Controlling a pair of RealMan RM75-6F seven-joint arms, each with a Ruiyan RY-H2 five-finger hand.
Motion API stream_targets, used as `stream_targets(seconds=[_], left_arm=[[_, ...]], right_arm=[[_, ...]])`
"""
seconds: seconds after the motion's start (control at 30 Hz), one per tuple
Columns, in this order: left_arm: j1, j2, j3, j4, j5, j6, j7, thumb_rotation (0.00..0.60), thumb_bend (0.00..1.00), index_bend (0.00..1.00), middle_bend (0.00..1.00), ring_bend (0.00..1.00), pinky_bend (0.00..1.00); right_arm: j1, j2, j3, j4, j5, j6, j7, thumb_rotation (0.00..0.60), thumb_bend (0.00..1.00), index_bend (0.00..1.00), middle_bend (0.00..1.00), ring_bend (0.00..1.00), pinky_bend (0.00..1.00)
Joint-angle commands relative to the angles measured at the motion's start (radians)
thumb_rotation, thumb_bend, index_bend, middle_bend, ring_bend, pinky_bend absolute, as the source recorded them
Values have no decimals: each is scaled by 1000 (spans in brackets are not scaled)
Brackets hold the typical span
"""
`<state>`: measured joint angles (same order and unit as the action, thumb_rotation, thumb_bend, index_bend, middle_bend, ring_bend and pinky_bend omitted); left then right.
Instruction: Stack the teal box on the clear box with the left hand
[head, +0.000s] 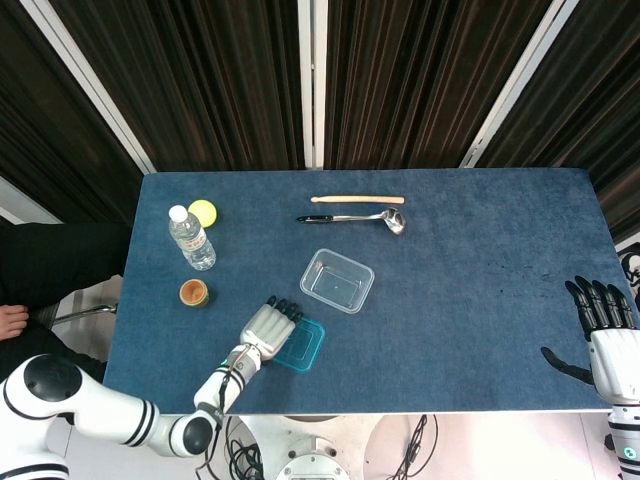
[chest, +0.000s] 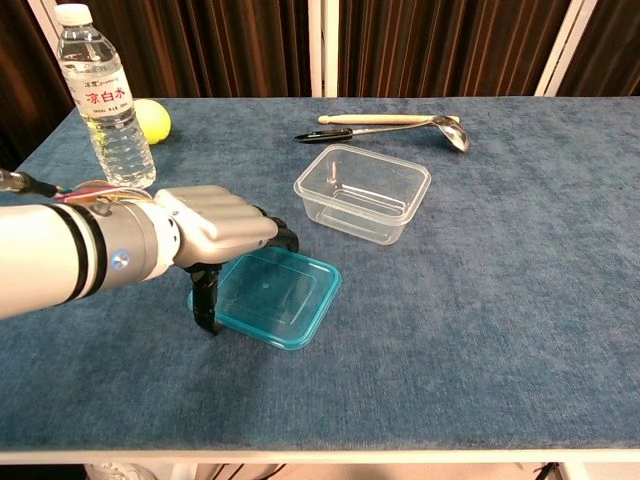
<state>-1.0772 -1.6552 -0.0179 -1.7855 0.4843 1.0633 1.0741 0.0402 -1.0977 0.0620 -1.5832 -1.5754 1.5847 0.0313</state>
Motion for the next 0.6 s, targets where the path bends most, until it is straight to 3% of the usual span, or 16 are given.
stream_targets(seconds=[0.03, 0.13, 0.4, 0.6], left_arm=[[23, 11, 13, 8, 134, -13, -82, 600, 229, 362, 366, 269, 367], [45, 32, 30, 19, 237, -29, -146, 600, 348, 420, 454, 357, 456], [101, 191, 58, -107, 388, 61, -194, 600, 348, 413, 451, 360, 453], [58, 270, -19, -133, 373, 14, -212, 600, 319, 405, 439, 355, 406]], right_arm=[[0, -1, 0, 0, 0, 0, 0, 600, 75, 0, 47, 0, 0], [-1, -2, 1, 0, -1, 2, 1, 600, 75, 0, 47, 0, 0], [-8, 4, 1, -5, -13, 22, -2, 600, 75, 0, 47, 0, 0], [-17, 4, -1, -11, -19, 36, -8, 600, 75, 0, 47, 0, 0]])
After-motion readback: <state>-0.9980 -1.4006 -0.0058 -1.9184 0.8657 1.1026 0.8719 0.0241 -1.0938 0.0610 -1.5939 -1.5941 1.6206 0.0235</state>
